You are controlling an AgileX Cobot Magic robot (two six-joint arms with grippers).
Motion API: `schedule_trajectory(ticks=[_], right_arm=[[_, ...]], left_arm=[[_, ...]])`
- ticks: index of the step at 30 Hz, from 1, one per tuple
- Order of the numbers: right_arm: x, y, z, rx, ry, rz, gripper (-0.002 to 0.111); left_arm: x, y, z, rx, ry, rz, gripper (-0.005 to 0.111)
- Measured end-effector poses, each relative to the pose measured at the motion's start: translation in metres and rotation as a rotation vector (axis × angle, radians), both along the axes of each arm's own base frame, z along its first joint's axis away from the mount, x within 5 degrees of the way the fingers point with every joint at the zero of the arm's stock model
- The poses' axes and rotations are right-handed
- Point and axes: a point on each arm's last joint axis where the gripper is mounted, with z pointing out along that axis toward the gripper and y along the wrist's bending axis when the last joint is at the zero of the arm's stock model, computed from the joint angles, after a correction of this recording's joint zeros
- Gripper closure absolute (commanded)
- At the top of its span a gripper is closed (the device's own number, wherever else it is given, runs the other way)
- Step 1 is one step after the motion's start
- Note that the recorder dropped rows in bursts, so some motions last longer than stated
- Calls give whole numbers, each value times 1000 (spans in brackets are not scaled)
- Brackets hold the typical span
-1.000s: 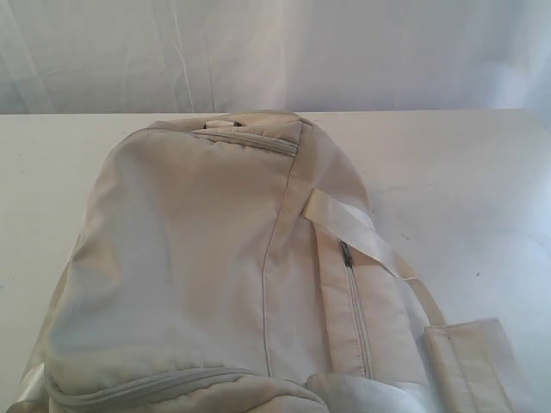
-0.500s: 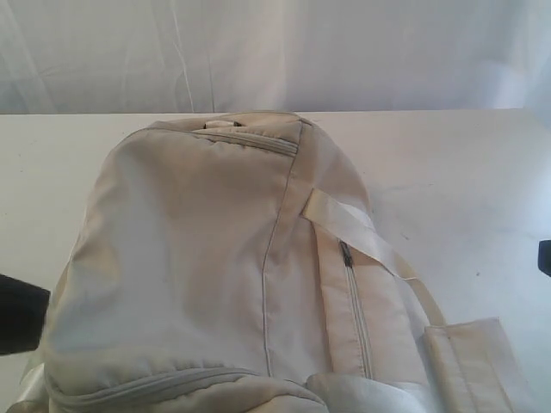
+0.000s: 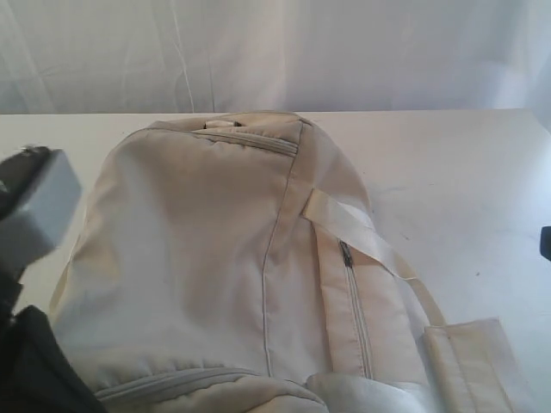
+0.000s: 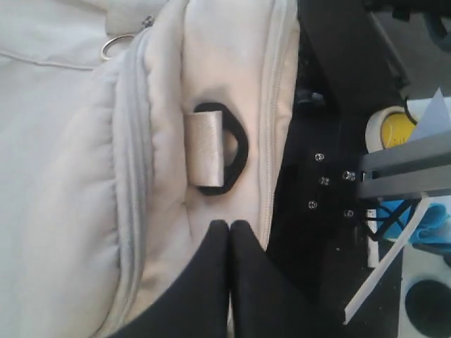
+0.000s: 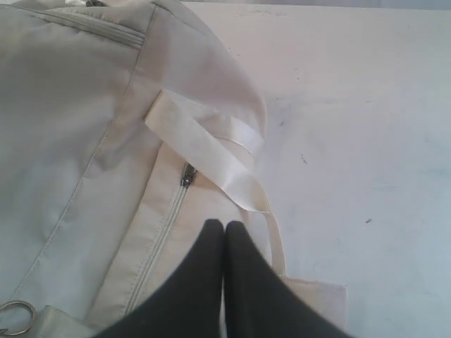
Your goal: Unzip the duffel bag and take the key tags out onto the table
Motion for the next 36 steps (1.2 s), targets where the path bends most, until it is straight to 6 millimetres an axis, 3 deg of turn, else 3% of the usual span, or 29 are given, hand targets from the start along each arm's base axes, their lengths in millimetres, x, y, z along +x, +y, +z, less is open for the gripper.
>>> schedule_trajectory(ticks=[3, 5, 10, 12, 16, 18, 21, 24, 30, 36], right_arm=[[0, 0, 0, -2, -2, -1, 108], [0, 0, 0, -2, -2, -1, 108], [0, 0, 0, -2, -2, -1, 108], [0, 0, 0, -4, -1, -1, 108], [0, -1, 0, -11, -1, -2, 108], [0, -1, 0, -12, -1, -2, 108], [0, -1, 0, -12, -3, -3, 108], [1, -1, 1, -12, -11, -6, 108], [1, -2, 1, -14, -21, -12, 108], [1, -2, 1, -16, -21, -12, 108]], left_arm=[[-4, -18, 2, 56, -29, -74, 97], [-8, -26, 0, 110, -42, -118, 84], [-11, -37, -9, 208, -63, -176, 37], [-8, -41, -14, 225, -57, -179, 33], [0, -47, -31, 285, -48, -177, 39], [4, -50, -45, 325, -37, -173, 47], [10, -53, -63, 371, -24, -154, 70], [13, -52, -72, 409, -26, -155, 104], [19, -37, -75, 586, -82, -151, 107], [40, -5, -69, 962, -291, -49, 107]])
